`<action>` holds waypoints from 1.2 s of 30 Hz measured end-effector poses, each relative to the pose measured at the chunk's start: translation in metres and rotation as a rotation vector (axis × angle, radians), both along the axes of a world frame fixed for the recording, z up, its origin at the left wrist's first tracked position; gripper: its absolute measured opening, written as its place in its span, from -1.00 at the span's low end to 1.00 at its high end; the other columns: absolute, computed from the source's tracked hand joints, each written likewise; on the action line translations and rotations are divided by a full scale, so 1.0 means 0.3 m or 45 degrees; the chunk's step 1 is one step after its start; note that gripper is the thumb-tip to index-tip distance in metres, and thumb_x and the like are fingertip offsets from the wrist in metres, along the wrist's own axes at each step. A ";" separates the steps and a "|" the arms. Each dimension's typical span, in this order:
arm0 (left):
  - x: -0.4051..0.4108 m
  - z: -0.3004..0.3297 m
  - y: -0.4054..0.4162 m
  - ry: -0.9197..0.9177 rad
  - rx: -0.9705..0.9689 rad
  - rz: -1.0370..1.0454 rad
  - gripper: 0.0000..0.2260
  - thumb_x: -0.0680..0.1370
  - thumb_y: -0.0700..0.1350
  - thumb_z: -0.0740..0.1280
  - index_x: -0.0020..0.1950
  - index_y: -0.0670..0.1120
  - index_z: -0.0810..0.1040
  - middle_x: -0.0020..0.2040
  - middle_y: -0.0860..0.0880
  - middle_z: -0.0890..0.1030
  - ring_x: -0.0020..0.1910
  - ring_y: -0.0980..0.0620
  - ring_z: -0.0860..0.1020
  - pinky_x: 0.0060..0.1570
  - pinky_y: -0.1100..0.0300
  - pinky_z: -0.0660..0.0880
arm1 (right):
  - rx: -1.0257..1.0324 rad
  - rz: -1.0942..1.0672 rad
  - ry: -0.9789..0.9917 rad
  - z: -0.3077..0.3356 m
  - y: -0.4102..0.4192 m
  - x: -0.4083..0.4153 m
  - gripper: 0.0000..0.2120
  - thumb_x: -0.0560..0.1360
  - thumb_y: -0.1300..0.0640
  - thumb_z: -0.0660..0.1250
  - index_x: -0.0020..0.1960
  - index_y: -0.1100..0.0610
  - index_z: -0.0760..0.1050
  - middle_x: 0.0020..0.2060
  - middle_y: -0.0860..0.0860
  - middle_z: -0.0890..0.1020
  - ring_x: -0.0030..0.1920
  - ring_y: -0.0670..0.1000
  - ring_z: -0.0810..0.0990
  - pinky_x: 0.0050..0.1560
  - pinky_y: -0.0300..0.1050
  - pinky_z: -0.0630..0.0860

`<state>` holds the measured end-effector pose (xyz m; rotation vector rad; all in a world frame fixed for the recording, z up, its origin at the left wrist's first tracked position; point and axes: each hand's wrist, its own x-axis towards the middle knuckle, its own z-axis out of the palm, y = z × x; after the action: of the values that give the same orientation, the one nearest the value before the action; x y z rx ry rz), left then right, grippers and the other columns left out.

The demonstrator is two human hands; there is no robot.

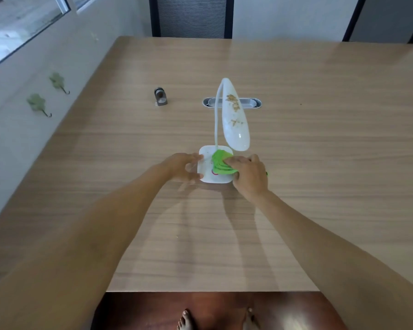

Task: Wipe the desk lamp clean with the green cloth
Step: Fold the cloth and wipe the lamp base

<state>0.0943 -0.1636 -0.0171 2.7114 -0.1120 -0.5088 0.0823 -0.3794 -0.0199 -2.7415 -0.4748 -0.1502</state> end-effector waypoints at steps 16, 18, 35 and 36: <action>-0.016 0.020 -0.004 0.020 0.248 -0.115 -0.33 0.48 0.21 0.31 0.52 0.11 0.14 0.56 -0.12 0.14 0.51 -0.15 0.17 0.48 -0.01 0.15 | -0.231 0.321 0.181 0.071 0.030 0.083 -0.47 0.48 0.33 0.18 0.34 -0.12 0.43 0.37 -0.10 0.48 0.22 0.20 0.39 0.23 0.03 0.42; -0.016 0.021 -0.006 0.022 0.277 -0.126 -0.33 0.49 0.21 0.29 0.53 0.11 0.11 0.57 -0.13 0.13 0.52 -0.15 0.16 0.48 0.01 0.13 | -0.235 0.333 0.162 0.053 0.015 0.047 -0.46 0.46 0.32 0.19 0.34 -0.11 0.43 0.36 -0.12 0.48 0.17 0.19 0.37 0.19 0.03 0.41; -0.024 0.066 -0.031 0.076 0.397 -0.120 -0.33 0.51 0.23 0.24 0.54 0.12 0.06 0.57 -0.10 0.12 0.54 -0.12 0.08 0.51 0.01 0.09 | -0.063 0.175 0.041 -0.009 -0.052 -0.028 -0.45 0.37 0.37 0.23 0.27 -0.04 0.52 0.26 -0.07 0.58 0.06 0.20 0.45 0.10 0.05 0.47; -0.023 0.067 -0.031 0.082 0.405 -0.120 -0.33 0.51 0.24 0.24 0.54 0.12 0.05 0.57 -0.10 0.11 0.54 -0.12 0.07 0.51 0.01 0.09 | -0.085 0.203 -0.017 -0.021 -0.061 -0.055 -0.45 0.34 0.38 0.22 0.23 -0.05 0.55 0.21 -0.07 0.62 0.00 0.21 0.48 0.02 0.06 0.51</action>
<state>0.0876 -0.1729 0.0029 3.0052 -0.1537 -0.6935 0.0657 -0.3976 -0.0261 -2.7542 -0.7114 -0.1146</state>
